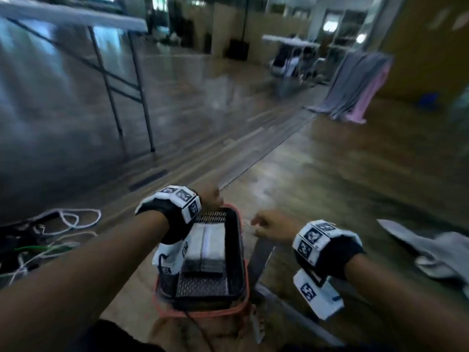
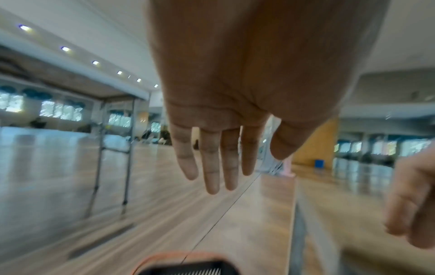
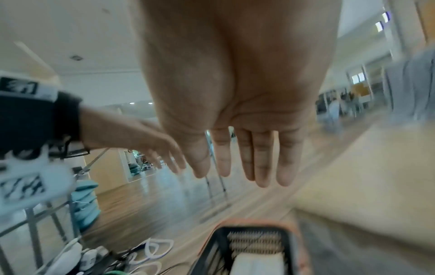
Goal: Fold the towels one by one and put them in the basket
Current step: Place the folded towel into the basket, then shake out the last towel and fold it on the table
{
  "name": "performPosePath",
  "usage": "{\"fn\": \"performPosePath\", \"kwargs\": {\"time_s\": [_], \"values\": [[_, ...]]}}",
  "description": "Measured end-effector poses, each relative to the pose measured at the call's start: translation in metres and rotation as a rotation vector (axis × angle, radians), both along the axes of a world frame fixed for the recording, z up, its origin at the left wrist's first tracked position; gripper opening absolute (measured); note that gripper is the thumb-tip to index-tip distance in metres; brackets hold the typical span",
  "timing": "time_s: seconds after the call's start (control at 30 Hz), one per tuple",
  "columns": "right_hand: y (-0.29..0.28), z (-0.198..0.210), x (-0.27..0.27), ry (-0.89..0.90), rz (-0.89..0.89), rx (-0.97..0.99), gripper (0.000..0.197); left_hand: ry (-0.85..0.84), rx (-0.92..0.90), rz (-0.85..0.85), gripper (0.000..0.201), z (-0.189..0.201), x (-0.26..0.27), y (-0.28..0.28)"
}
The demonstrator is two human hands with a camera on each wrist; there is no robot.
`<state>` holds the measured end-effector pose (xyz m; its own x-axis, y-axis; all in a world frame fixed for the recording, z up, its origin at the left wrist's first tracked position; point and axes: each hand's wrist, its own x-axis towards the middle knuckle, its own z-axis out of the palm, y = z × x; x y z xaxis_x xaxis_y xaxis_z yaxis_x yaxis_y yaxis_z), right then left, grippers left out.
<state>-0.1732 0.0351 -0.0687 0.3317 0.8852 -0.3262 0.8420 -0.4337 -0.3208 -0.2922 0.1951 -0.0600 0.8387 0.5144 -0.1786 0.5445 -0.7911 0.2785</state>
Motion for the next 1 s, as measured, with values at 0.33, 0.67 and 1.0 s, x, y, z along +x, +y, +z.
{"fn": "performPosePath", "kwargs": {"time_s": [0.33, 0.67, 1.0], "values": [[-0.231, 0.129, 0.073, -0.18, -0.432, 0.124, 0.03, -0.17, 0.206, -0.385, 0.033, 0.125, 0.087, -0.165], [-0.368, 0.064, 0.16, -0.314, -0.709, -0.305, 0.034, 0.009, 0.213, -0.76, 0.036, 0.059, 0.227, -0.277], [-0.396, -0.053, 0.228, -0.41, -0.788, -0.176, 0.037, -0.163, 0.165, -1.089, 0.03, -0.046, 0.341, -0.375]]}}
